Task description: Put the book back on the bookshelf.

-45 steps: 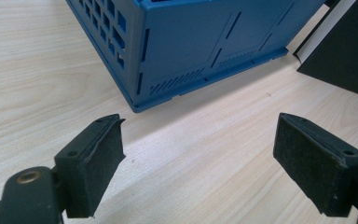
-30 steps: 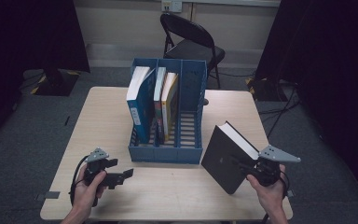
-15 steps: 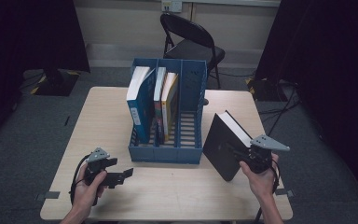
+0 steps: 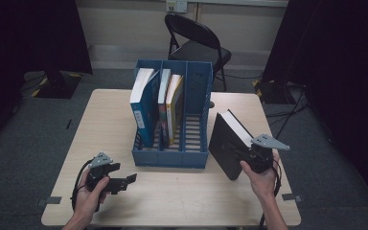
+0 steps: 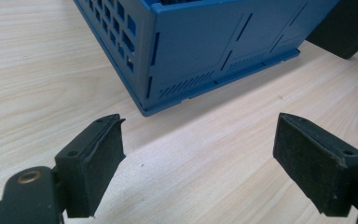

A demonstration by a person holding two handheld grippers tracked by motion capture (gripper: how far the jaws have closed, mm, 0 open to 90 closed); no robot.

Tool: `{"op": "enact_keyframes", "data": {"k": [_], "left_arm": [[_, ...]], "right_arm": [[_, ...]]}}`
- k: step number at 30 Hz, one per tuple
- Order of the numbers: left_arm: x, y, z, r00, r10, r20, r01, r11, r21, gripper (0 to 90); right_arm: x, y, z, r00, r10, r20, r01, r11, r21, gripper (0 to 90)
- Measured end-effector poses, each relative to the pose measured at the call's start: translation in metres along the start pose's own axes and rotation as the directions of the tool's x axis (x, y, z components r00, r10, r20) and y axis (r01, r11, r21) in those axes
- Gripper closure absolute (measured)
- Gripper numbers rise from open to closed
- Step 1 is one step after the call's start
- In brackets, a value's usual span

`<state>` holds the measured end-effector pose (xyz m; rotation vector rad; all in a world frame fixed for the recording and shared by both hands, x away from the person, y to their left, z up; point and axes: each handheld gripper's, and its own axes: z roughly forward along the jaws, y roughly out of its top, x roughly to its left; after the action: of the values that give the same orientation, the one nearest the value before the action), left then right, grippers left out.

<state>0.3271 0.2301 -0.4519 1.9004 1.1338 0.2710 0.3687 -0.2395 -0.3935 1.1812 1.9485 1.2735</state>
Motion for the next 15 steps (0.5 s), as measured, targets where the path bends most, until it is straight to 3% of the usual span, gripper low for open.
{"op": "enact_keyframes", "data": {"k": [8, 12, 15], "left_arm": [[0.003, -0.001, -0.001, 0.9999, -0.015, -0.007, 0.015, 0.9999, -0.004, 15.9], [0.004, -0.001, 0.0, 0.9997, -0.022, -0.01, 0.022, 0.9998, -0.001, 16.0], [0.004, -0.001, 0.0, 0.9996, -0.025, -0.013, 0.025, 0.9997, -0.007, 16.1]], "right_arm": [[0.0, 0.001, 0.001, 0.9991, 0.037, -0.022, -0.037, 0.999, -0.001, 47.4], [0.006, 0.001, 0.002, 0.9978, 0.056, 0.035, -0.056, 0.998, -0.011, 49.7], [0.01, 0.003, 0.006, 0.9967, 0.062, 0.052, -0.061, 0.998, -0.014, 49.9]]}}
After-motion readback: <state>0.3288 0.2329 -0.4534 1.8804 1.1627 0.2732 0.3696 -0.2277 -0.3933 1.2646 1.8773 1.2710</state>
